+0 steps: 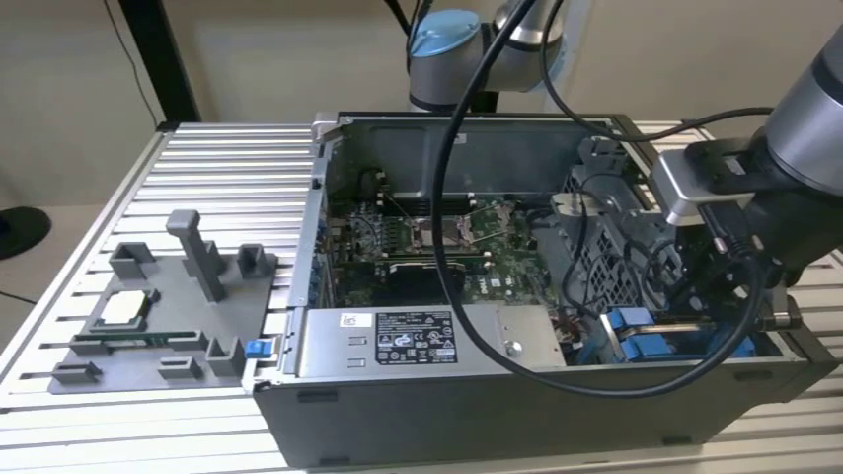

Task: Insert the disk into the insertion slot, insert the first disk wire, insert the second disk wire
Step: 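Insert the second disk wire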

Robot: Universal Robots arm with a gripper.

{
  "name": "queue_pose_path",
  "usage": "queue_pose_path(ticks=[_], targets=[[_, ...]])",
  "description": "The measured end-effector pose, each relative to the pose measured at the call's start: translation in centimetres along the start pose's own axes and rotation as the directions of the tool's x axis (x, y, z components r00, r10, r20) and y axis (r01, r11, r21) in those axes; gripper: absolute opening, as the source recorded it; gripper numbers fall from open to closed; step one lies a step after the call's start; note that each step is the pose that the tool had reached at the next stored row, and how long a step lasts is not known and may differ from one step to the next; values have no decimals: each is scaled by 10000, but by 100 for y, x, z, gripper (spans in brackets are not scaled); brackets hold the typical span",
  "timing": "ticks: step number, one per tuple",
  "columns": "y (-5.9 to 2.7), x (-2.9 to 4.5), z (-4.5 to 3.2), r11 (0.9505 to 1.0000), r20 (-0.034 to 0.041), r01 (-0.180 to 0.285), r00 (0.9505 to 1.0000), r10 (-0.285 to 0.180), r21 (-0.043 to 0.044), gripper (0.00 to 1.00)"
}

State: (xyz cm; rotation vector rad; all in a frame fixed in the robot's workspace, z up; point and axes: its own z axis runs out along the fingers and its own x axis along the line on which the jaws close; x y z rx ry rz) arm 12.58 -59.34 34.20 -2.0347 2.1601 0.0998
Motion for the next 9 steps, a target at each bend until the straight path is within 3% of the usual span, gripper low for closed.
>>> queue_pose_path(ticks=[9], targets=[[2, 2, 28, 10000, 3, 0, 10000, 0, 1, 0]])
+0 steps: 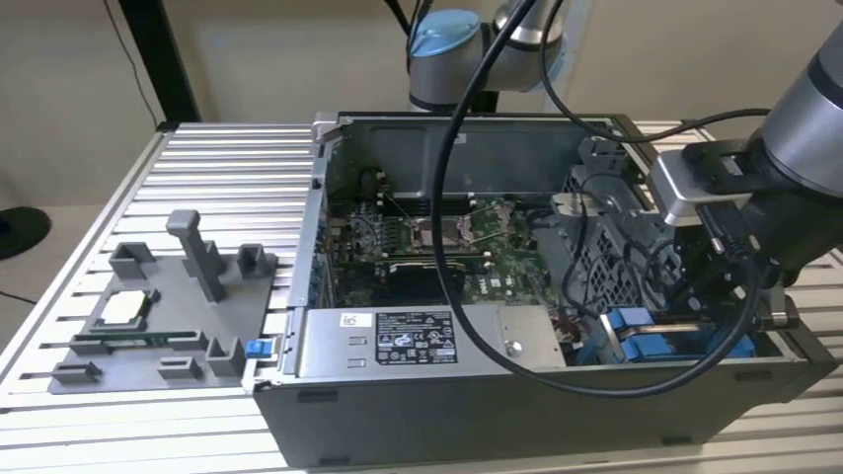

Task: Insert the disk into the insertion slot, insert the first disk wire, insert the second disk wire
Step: 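Insert the second disk wire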

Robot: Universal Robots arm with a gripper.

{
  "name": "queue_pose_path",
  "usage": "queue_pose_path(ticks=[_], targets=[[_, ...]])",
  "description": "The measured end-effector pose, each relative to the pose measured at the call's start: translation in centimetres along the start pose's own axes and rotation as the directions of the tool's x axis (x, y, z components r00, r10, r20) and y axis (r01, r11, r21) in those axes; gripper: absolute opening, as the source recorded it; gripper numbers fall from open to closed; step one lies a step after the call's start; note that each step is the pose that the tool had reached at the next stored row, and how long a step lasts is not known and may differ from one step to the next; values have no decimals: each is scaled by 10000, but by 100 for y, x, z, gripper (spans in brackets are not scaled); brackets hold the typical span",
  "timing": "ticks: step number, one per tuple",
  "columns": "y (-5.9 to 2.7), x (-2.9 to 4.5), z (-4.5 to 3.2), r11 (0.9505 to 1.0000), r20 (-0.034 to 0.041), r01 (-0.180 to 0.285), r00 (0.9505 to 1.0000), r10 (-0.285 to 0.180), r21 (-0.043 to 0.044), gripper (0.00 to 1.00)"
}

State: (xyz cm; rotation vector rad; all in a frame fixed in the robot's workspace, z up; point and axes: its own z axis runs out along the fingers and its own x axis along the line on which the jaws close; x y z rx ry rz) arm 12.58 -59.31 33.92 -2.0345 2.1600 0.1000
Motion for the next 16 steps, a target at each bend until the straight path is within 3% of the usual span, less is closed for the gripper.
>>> queue_pose_path(ticks=[16], targets=[[0, -27, -22, 10000, -2, 1, 10000, -1, 0, 0]])
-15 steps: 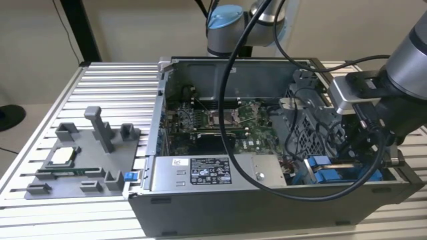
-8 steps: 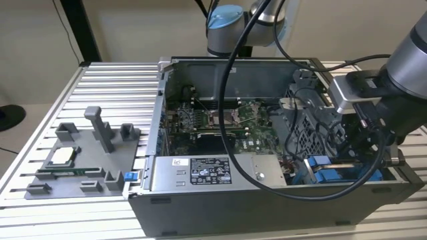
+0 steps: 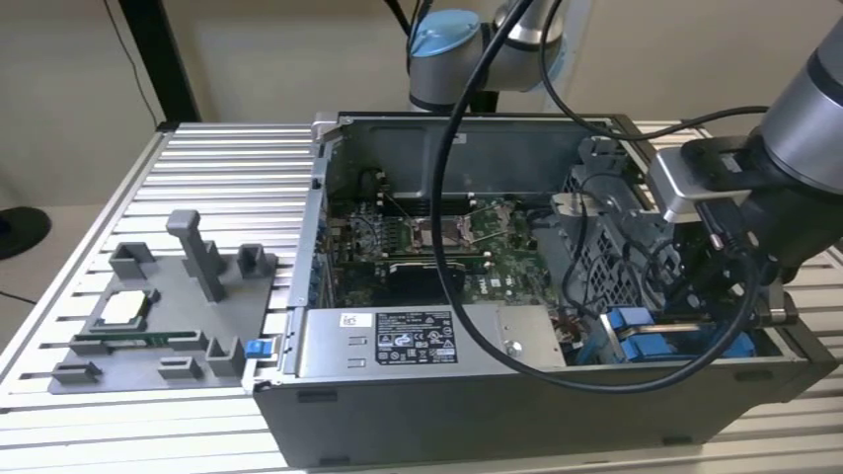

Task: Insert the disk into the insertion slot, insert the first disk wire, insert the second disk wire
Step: 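Insert the second disk wire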

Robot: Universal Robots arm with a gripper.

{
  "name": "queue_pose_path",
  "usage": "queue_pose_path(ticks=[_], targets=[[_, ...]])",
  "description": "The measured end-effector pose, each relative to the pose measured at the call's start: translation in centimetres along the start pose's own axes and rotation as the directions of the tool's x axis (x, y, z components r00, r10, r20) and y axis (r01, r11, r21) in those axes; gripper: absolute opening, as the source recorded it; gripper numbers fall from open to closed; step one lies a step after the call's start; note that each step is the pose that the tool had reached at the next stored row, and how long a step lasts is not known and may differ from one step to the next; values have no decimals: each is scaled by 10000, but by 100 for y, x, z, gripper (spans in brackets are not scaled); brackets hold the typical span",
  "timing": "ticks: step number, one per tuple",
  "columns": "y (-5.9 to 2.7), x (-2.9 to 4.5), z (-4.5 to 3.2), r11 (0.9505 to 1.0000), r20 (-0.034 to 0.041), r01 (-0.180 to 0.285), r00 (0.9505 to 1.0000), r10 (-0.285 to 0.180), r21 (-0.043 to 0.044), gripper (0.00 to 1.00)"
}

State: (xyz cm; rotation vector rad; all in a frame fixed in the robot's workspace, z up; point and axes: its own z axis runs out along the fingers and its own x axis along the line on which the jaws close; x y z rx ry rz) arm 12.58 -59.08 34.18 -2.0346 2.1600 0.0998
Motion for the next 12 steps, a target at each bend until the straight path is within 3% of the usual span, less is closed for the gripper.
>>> queue_pose_path(ticks=[12], targets=[[-7, 13, 17, 10000, 5, 42, 10000, -42, -7, 0]])
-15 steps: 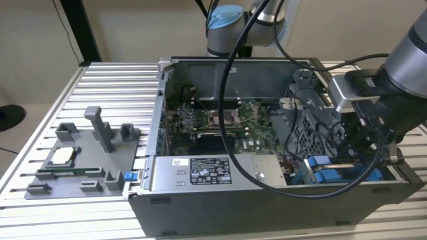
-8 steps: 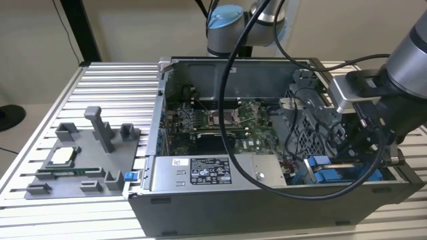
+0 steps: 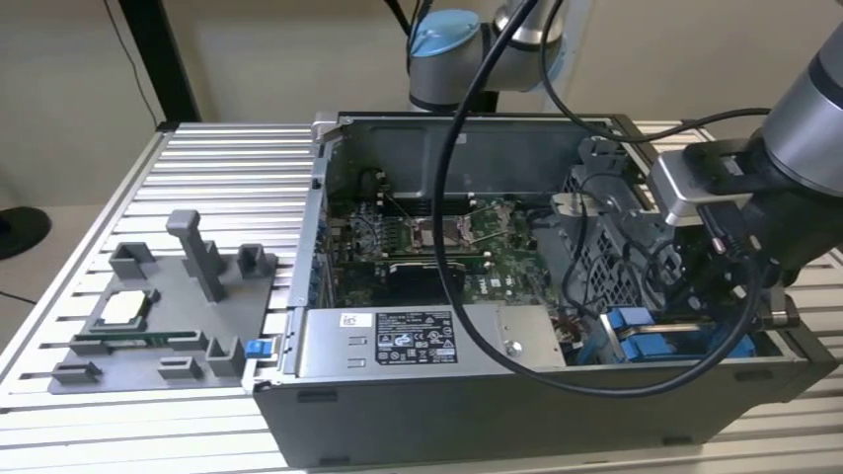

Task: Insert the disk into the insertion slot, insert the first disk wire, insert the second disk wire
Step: 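Insert the second disk wire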

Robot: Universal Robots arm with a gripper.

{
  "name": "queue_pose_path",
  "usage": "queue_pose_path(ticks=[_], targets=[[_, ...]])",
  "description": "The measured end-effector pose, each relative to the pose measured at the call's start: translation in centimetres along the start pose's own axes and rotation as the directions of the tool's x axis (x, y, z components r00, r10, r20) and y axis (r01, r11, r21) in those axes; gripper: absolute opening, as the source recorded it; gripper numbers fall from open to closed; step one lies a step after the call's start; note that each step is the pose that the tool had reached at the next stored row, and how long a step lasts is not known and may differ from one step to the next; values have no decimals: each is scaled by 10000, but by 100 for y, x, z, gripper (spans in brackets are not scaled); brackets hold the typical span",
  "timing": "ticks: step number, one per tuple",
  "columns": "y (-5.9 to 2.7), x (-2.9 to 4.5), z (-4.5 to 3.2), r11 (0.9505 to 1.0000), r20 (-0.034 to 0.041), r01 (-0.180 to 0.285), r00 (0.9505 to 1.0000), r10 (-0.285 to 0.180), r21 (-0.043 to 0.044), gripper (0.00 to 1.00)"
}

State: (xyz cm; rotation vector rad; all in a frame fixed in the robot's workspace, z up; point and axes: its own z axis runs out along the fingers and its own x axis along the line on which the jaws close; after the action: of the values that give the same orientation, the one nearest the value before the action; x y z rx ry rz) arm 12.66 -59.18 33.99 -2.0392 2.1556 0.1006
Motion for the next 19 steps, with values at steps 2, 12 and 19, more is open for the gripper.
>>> queue_pose_path(ticks=[2, 12, 19], targets=[[1, 3, 19, 10000, -3, 3, 10000, -3, -1, 0], [6, 14, 88, 10000, 15, 6, 10000, -6, -1, 100], [-16, -40, -230, 10000, 3, 6, 10000, -6, -4, 100]])
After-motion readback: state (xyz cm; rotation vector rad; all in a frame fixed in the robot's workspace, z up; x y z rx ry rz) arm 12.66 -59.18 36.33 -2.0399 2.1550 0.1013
